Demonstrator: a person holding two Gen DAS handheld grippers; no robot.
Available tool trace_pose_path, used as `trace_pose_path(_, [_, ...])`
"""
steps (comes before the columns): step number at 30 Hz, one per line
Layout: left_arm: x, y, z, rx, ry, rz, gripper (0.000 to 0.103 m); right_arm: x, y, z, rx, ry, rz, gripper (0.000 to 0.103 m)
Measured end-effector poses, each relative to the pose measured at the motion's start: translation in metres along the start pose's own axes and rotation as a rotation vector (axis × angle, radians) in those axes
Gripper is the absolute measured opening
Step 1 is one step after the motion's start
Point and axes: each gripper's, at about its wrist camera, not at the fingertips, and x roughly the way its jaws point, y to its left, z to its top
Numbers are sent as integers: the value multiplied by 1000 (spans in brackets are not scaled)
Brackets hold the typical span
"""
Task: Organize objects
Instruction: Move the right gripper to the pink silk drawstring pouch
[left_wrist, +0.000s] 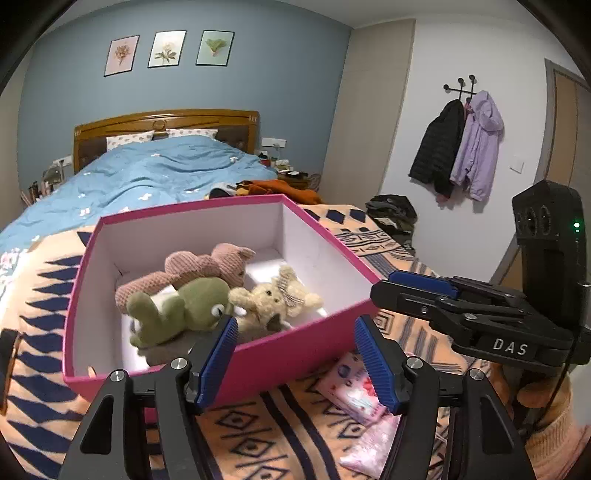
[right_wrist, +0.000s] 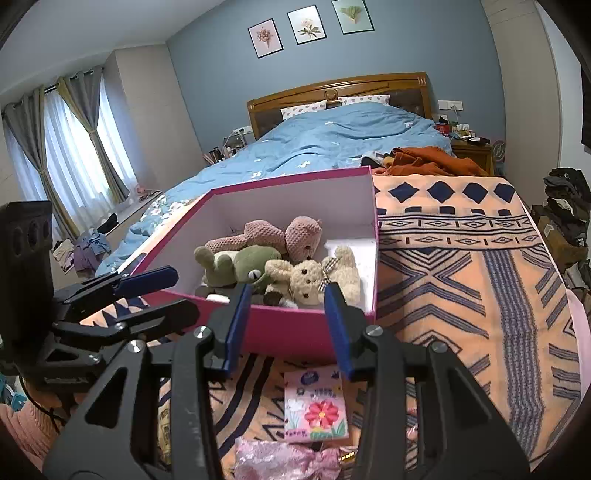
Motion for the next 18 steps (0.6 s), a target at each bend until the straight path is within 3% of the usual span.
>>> trace_pose_path(18, [7, -28, -44, -1, 93, -83, 68, -15, -5, -38, 34, 68, 31, 44])
